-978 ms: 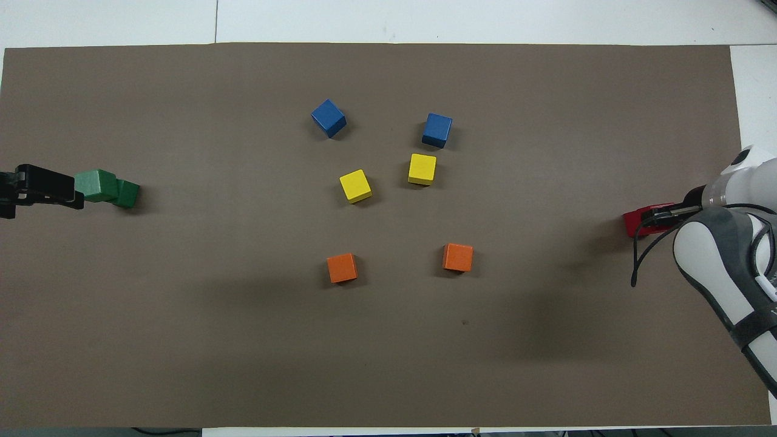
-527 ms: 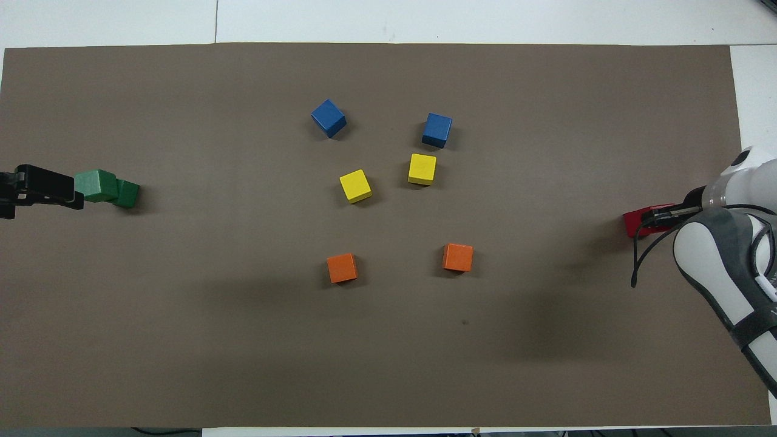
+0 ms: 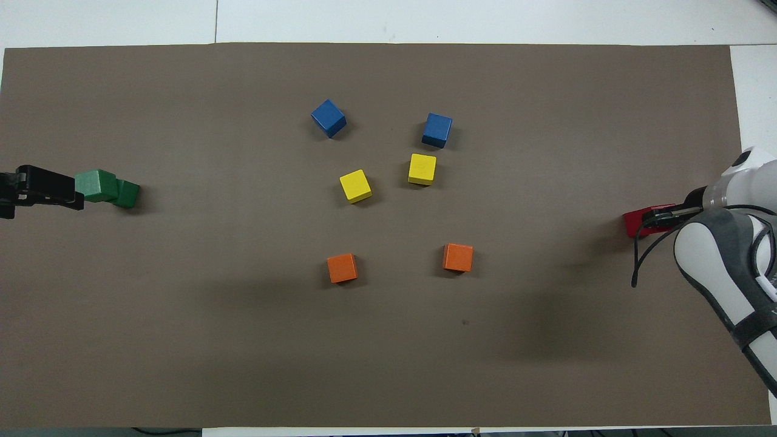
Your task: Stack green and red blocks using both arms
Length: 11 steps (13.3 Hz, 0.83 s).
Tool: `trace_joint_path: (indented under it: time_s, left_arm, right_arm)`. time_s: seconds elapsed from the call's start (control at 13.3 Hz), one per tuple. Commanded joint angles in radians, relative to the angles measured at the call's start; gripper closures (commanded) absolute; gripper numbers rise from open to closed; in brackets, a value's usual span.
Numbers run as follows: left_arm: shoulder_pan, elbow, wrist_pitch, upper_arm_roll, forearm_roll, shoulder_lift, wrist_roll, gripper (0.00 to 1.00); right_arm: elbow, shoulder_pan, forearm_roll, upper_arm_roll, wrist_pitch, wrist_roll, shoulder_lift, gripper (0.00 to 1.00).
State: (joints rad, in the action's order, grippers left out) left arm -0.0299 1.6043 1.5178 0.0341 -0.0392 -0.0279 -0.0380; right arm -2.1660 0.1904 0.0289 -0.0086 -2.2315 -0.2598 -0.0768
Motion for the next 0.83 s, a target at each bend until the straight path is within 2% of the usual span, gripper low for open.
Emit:
trace_joint_path:
  time_s: [0.0, 0.08, 0.23, 0.53, 0.75]
  left_arm:
    - [0.013, 0.013, -0.010, -0.003, 0.018, -0.024, -0.005, 0.00]
    - [0.013, 0.013, -0.008, -0.003, 0.016, -0.024, -0.005, 0.00]
    - [0.011, 0.014, -0.010, -0.002, 0.016, -0.024, -0.003, 0.00]
    - [0.011, 0.014, -0.008, -0.003, 0.016, -0.027, -0.003, 0.00]
    - [0.013, 0.014, -0.008, -0.002, 0.016, -0.027, -0.005, 0.00]
  right_arm:
    - [-0.020, 0.018, 0.009, 0.010, -0.023, -0.009, 0.015, 0.29]
    - [-0.018, 0.018, 0.009, 0.010, -0.023, -0.009, 0.015, 0.19]
    - [-0.018, 0.018, 0.009, 0.010, -0.023, -0.009, 0.015, 0.06]
    - [-0.003, 0.020, 0.000, 0.012, 0.009, -0.009, 0.017, 0.02]
    - [0.092, 0.004, -0.009, 0.016, 0.160, 0.031, 0.049, 0.01]
